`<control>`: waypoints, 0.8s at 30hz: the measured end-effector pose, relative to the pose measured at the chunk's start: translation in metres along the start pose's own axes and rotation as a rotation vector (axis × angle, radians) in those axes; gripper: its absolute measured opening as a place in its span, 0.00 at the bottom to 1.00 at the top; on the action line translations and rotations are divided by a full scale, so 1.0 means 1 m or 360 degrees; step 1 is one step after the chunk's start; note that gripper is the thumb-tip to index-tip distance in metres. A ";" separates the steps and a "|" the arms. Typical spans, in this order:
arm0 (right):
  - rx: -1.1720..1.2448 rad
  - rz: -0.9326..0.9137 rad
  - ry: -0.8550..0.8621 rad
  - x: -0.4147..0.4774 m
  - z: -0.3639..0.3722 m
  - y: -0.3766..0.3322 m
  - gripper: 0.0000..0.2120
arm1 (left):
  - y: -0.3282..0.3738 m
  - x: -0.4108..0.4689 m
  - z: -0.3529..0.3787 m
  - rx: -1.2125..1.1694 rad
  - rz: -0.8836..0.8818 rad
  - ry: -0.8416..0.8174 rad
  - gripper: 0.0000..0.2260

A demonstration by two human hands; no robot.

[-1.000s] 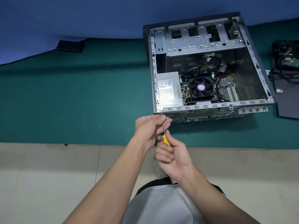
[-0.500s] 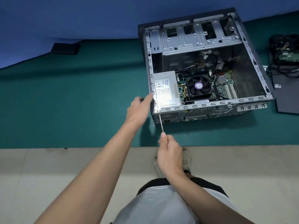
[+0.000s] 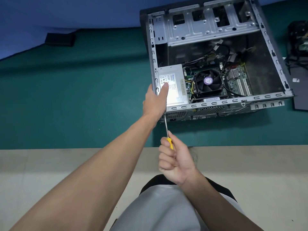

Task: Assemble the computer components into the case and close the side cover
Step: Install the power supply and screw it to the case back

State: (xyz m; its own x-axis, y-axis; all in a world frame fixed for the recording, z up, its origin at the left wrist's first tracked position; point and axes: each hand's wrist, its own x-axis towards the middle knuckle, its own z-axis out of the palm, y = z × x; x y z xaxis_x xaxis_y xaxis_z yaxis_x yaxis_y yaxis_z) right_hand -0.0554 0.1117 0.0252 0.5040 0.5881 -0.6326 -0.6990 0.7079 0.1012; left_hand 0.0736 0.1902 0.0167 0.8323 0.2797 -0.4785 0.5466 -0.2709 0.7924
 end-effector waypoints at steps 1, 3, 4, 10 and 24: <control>0.0065 0.0051 -0.0058 -0.002 -0.001 -0.002 0.18 | -0.001 0.000 0.000 0.0004 0.0007 0.0010 0.30; 0.0072 0.0033 -0.0043 -0.005 0.003 -0.001 0.17 | -0.001 0.001 0.000 0.0019 0.0016 0.0020 0.31; -0.0008 -0.0064 0.0048 -0.004 0.006 0.003 0.17 | -0.001 0.002 0.000 0.0027 0.0016 0.0022 0.31; -0.2390 -0.1462 0.1247 0.006 0.012 0.021 0.14 | -0.002 0.002 0.001 0.0056 -0.0002 0.0041 0.33; 0.0030 -0.0306 0.0165 -0.004 0.014 -0.004 0.11 | 0.003 -0.003 -0.003 0.0051 -0.0009 -0.0008 0.31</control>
State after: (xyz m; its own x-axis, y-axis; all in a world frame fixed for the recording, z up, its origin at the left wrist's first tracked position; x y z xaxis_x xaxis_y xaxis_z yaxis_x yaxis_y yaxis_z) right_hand -0.0474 0.1118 0.0382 0.5714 0.3989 -0.7172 -0.5852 0.8108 -0.0153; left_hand 0.0721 0.1910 0.0216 0.8297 0.2768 -0.4847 0.5538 -0.2987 0.7773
